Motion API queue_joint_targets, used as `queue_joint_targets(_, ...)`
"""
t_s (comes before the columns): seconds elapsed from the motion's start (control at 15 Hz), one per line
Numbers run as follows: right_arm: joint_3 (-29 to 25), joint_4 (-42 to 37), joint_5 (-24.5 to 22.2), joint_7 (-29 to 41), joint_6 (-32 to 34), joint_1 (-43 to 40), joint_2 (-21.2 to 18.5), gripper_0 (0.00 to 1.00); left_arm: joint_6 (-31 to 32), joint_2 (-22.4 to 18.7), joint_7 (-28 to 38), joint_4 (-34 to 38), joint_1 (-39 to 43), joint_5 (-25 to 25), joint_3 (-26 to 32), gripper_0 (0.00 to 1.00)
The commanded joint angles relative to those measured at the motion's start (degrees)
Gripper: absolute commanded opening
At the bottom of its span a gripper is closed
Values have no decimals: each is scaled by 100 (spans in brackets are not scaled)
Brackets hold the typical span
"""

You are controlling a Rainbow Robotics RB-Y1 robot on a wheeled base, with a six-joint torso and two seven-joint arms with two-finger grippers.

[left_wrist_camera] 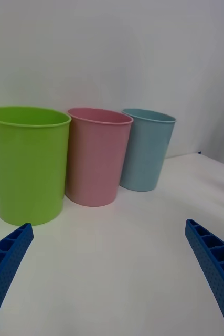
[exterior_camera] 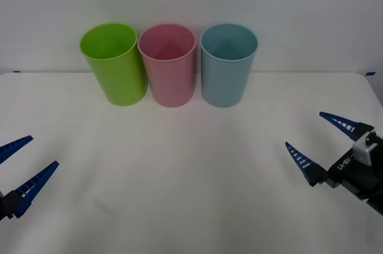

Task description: Grasp the object on the table and drop it into the matching bin: aluminum can to the light blue bin, PET bottle to the pink bin.

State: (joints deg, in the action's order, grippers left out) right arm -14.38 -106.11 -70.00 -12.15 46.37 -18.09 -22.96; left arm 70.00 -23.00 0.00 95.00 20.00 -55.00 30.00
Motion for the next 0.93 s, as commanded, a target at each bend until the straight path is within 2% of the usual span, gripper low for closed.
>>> queue_joint_targets(0.07, -179, 90, 180, 28, 382, -336, 2, 100, 0, 0, 0, 0, 0, 0, 0, 100)
queue_joint_targets(0.93, -724, 134, 874, 178, 918, -1601, 2, 100, 0, 0, 0, 0, 0, 0, 0, 100)
